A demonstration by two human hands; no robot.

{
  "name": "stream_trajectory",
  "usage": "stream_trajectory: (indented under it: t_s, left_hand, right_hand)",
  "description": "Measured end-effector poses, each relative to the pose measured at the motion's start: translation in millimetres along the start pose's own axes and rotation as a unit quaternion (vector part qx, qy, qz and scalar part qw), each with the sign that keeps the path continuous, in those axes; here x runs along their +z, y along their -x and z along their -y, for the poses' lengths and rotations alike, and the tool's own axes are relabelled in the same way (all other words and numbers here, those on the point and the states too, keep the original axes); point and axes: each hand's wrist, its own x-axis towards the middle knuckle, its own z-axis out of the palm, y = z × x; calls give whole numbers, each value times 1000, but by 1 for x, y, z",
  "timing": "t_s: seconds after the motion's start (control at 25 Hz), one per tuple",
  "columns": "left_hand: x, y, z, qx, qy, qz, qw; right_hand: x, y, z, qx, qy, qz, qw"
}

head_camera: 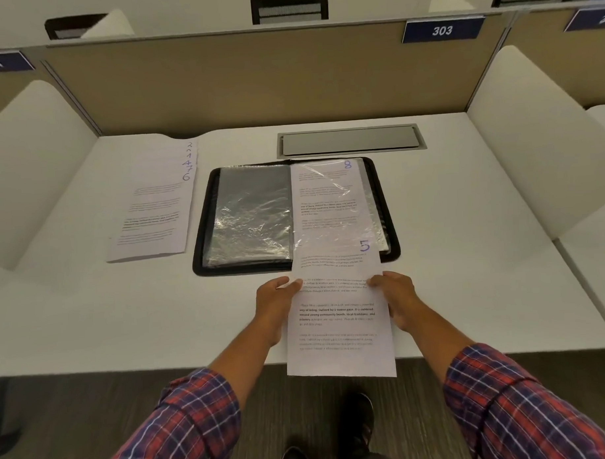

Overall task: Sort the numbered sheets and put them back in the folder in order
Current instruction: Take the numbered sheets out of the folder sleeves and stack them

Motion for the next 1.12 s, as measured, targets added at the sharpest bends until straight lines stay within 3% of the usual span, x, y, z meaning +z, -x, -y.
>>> stream_trajectory:
  t_s: [0.52,0.88,1.12]
  left_hand:
    - [-19,12,-2,61,55,-29,996]
    - [-2,-19,-40,90,44,-107,989]
    - [-16,-46,-56,79,36,-149,985]
  right_hand:
    - [15,12,10,-80,-37,73,993]
    - [29,-27,37,-136,88,52,985]
    - [56,-45,43,-129,94,48,986]
